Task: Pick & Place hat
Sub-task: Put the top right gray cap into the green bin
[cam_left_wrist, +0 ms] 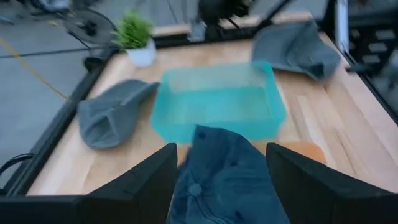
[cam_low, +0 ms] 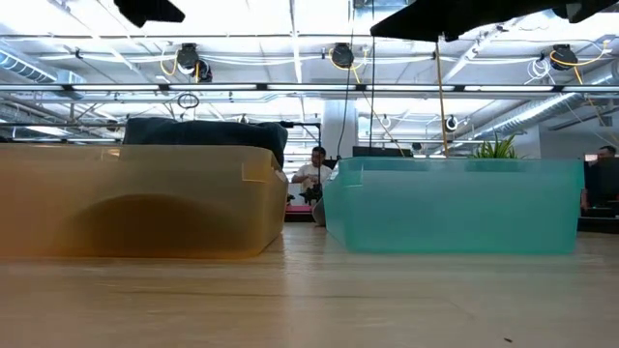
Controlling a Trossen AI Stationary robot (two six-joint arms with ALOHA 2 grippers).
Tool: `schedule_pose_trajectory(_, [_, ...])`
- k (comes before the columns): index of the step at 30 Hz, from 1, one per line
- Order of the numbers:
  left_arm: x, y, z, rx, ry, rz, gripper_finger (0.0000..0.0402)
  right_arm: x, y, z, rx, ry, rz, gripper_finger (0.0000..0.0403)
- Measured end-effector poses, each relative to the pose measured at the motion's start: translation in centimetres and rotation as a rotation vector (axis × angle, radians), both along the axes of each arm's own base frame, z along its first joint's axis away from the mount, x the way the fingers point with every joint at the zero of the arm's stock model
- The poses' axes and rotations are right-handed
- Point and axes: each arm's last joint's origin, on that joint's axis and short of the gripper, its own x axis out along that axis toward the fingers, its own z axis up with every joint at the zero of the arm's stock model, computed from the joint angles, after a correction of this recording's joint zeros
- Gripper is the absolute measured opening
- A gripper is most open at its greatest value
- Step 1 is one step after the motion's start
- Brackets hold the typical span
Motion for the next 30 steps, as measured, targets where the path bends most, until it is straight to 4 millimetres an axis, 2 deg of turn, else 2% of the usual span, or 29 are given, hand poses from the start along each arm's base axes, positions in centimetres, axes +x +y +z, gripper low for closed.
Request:
schedule_pose_trajectory(6, [-1.3,0.7,-0.4,-0.008,-0.083,0.071,0.0255,0.4,-0.4,0.8,0.071,-0.003,-0.025,0.0359])
schedule_pose_trajectory(12, [-1.5,0.7,-0.2,-0.033,-0.096,0.08,0.0255,1.4,-3.1,4.7,0.186,0.138,-0.164,0.0359])
schedule_pose_trajectory(20, [-1.5,0.7,-0.3,-0.035,-0.093,0.082,0.0255,1.1,-6.6,9.1,0.227,0.132,-0.257,0.0359])
schedule_pose_trajectory(26, [-1.5,0.7,-0.3,-0.032,-0.088,0.081,0.0255,0.8,-9.1,9.8,0.264,0.131,-0.251,0.0359])
schedule_pose_trajectory(30, [-1.5,0.7,-0.3,-0.032,-0.088,0.081,0.0255,0.5,-10.8,9.5,0.299,0.166,-0.254,0.0359])
